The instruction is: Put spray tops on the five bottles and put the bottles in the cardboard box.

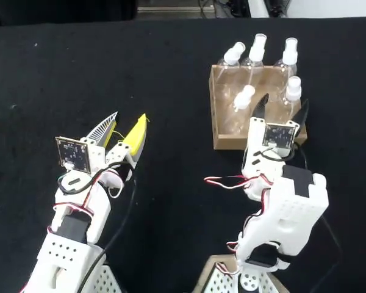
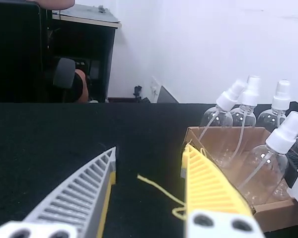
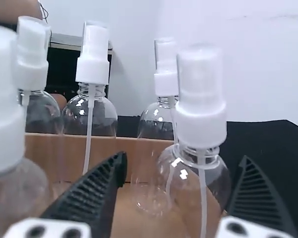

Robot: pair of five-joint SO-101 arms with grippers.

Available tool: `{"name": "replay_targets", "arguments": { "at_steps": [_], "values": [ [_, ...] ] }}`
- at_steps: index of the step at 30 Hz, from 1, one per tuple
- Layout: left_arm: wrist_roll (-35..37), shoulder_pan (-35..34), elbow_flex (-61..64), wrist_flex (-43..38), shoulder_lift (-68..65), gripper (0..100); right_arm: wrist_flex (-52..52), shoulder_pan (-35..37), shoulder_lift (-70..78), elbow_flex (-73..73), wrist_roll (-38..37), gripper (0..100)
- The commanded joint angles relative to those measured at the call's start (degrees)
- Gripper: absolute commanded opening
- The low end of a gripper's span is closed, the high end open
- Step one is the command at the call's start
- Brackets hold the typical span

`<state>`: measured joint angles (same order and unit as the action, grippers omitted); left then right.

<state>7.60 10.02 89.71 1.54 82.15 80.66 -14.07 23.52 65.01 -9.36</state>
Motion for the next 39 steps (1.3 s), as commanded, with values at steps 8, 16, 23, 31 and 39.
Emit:
{"name": "replay_targets", "arguments": {
  "at_steps": [8,16,23,31,39],
  "values": [
    [-0.8,0.0,-0.7,-1.5,0.6,21,-0.5,-0.5,-10.4,3.0,-0.5,30.4],
    [-0.8,0.0,-0.7,-1.5,0.6,21,-0.4,-1.0,-13.0,4.4,-0.5,30.4],
    [-0.8,0.0,-0.7,-1.5,0.6,21,-0.4,-1.0,-14.5,4.4,-0.6,30.4],
    [-0.8,0.0,-0.7,-1.5,0.6,21,-8.1,-0.4,-26.2,6.7,-0.6,30.4],
    [-0.8,0.0,-0.7,-1.5,0.6,21,-19.5,-0.7,-42.1,9.3,-0.4,30.2]
  ]
}}
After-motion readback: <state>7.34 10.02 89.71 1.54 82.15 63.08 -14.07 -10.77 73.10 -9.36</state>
